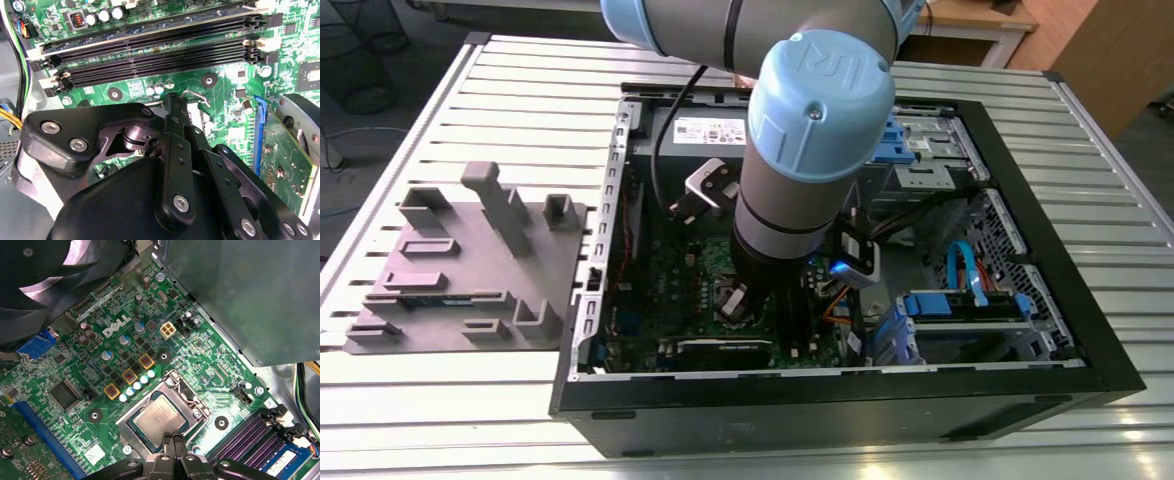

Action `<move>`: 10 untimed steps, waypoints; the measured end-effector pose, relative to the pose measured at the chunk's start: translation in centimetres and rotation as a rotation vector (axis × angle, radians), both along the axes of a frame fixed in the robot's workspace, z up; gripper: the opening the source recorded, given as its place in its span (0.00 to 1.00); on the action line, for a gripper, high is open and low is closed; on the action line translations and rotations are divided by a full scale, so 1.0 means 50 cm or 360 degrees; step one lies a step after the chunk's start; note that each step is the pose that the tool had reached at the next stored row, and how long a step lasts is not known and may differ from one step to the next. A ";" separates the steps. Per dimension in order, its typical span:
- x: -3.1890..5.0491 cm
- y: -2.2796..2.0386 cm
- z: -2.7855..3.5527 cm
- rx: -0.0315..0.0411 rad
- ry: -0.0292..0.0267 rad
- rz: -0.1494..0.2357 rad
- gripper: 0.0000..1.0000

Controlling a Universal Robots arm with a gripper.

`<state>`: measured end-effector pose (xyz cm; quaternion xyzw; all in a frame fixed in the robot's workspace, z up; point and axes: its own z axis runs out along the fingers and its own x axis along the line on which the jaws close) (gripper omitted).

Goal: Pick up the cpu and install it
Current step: 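Install the first cpu locking lever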

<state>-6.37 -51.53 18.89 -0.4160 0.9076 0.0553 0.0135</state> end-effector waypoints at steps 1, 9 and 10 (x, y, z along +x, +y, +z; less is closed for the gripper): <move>0.000 0.0000 0.000 0.0000 0.00000 0.0000 0.11; 0.000 0.0000 0.000 0.0000 0.00000 0.0000 0.11; 0.000 0.0000 0.000 0.0000 0.00001 0.0000 0.11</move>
